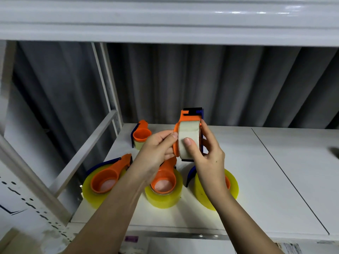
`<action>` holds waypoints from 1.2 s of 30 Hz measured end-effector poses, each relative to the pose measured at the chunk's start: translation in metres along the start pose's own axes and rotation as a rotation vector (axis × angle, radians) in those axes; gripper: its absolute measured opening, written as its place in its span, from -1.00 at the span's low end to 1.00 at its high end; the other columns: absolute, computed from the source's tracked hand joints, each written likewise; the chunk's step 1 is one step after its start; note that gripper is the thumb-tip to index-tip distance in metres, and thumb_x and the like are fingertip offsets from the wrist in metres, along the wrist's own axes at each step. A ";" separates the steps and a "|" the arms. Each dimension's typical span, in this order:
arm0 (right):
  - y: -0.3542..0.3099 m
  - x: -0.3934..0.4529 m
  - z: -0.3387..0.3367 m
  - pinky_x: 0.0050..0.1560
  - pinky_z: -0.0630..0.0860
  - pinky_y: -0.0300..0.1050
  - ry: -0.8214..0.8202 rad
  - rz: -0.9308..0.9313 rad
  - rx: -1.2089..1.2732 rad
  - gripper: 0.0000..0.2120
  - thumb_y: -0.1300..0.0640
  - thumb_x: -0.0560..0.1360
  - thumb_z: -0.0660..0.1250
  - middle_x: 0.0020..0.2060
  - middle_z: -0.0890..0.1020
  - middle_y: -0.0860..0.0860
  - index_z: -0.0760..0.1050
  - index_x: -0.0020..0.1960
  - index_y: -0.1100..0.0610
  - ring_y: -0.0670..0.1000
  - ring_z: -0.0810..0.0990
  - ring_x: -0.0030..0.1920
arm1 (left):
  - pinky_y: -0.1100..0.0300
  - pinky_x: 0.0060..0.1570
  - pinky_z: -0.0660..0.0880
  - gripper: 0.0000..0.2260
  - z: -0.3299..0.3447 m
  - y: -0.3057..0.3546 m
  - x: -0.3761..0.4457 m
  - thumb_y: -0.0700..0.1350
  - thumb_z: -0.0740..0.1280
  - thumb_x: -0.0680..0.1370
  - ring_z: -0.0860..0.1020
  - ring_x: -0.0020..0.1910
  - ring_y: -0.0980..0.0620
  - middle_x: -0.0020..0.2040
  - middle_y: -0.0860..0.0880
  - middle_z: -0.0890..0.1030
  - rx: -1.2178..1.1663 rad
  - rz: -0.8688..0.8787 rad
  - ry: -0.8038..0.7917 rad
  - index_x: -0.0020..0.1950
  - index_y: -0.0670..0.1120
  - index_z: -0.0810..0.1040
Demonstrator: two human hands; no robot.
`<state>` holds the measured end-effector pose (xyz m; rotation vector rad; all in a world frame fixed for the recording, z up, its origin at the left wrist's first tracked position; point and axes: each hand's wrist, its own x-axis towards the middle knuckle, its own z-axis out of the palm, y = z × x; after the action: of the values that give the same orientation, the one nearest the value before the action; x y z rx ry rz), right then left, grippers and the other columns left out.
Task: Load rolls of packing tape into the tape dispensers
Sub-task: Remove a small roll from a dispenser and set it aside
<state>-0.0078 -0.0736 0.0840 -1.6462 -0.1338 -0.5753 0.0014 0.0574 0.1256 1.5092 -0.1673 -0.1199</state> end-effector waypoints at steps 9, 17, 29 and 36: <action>-0.003 0.005 0.009 0.19 0.54 -0.15 0.049 0.024 0.092 -0.46 -0.29 0.40 0.24 0.22 0.57 -0.14 0.43 0.33 -0.12 -0.18 0.53 0.22 | 0.07 0.14 0.56 -0.73 0.011 -0.006 -0.003 -0.09 0.19 0.63 0.65 0.06 0.01 0.08 -0.08 0.67 -0.123 0.034 0.048 0.28 -0.10 0.52; -0.002 0.013 0.004 0.32 0.45 -0.08 0.028 0.001 0.070 -0.42 -0.25 0.46 0.18 0.30 0.50 -0.11 0.39 0.41 -0.02 -0.18 0.45 0.30 | 0.00 0.10 0.58 -0.82 0.013 0.004 0.002 -0.12 0.19 0.63 0.66 -0.02 -0.05 -0.04 -0.15 0.68 -0.037 0.081 0.055 0.09 -0.02 0.58; -0.005 0.028 -0.010 0.29 0.45 -0.12 -0.020 -0.162 -0.095 -0.43 -0.23 0.47 0.20 0.35 0.35 -0.10 0.33 0.43 -0.05 -0.20 0.35 0.35 | 0.13 0.02 0.61 -0.77 0.017 0.007 0.015 -0.13 0.24 0.60 0.68 -0.02 -0.02 0.02 -0.13 0.69 -0.322 -0.045 0.091 0.21 -0.17 0.55; -0.008 0.031 -0.020 0.21 0.53 0.07 -0.148 -0.089 -0.098 -0.31 -0.32 0.36 0.31 0.35 0.38 -0.17 0.28 0.43 -0.17 -0.15 0.40 0.34 | 0.20 -0.07 0.61 -0.79 0.013 0.003 0.016 -0.13 0.22 0.61 0.68 -0.09 0.04 -0.06 -0.08 0.71 -0.334 -0.009 0.080 0.16 -0.14 0.57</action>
<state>0.0104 -0.0983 0.1057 -1.7846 -0.2920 -0.5341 0.0146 0.0423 0.1295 1.1795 -0.0718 -0.0891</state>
